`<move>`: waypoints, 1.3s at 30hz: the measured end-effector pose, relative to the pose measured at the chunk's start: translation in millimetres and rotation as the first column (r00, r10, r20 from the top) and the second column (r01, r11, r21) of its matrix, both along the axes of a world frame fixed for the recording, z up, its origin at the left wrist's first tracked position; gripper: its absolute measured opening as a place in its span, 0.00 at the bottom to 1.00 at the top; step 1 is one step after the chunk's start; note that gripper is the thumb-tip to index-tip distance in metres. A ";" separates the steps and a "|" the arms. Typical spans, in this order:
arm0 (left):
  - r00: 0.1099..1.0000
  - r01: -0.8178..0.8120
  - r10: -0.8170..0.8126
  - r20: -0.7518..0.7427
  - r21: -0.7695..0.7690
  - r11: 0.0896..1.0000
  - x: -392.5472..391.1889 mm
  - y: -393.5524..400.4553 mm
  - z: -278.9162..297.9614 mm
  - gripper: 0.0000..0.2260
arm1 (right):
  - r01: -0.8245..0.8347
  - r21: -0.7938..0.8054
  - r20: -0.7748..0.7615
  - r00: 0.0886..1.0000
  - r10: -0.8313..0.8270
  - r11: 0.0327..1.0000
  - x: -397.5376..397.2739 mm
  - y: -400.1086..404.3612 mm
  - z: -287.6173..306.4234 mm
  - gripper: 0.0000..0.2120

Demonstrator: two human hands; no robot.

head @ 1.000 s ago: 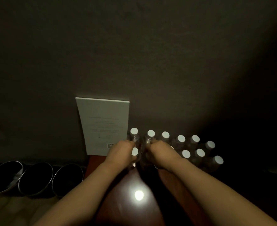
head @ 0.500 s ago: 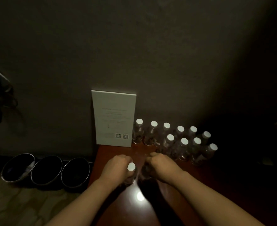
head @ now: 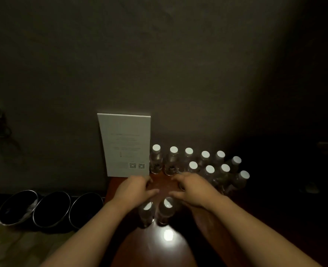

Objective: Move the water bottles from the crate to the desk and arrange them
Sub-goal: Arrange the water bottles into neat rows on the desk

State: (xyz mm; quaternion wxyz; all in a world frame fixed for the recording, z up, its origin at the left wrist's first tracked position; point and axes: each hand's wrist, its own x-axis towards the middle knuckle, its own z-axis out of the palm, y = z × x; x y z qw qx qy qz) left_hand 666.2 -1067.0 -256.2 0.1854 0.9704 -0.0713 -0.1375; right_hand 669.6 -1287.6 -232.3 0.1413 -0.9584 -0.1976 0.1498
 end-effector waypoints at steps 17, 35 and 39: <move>0.957 0.291 -0.291 0.005 -0.062 0.955 97.3 -132.0 -23.0 0.15 | 0.217 -0.195 0.006 0.975 -0.220 0.957 57.1 -86.4 -24.5 0.19; 0.834 0.517 -0.551 0.035 0.302 0.801 9.4 -127.6 -0.7 0.16 | 0.184 -0.164 -0.075 0.977 -0.198 0.969 -31.6 -112.7 -30.7 0.09; 0.818 0.529 -0.574 0.038 0.341 0.777 -5.9 -128.9 1.9 0.17 | 0.195 -0.148 -0.099 0.973 -0.210 0.970 -50.8 -107.9 -32.6 0.09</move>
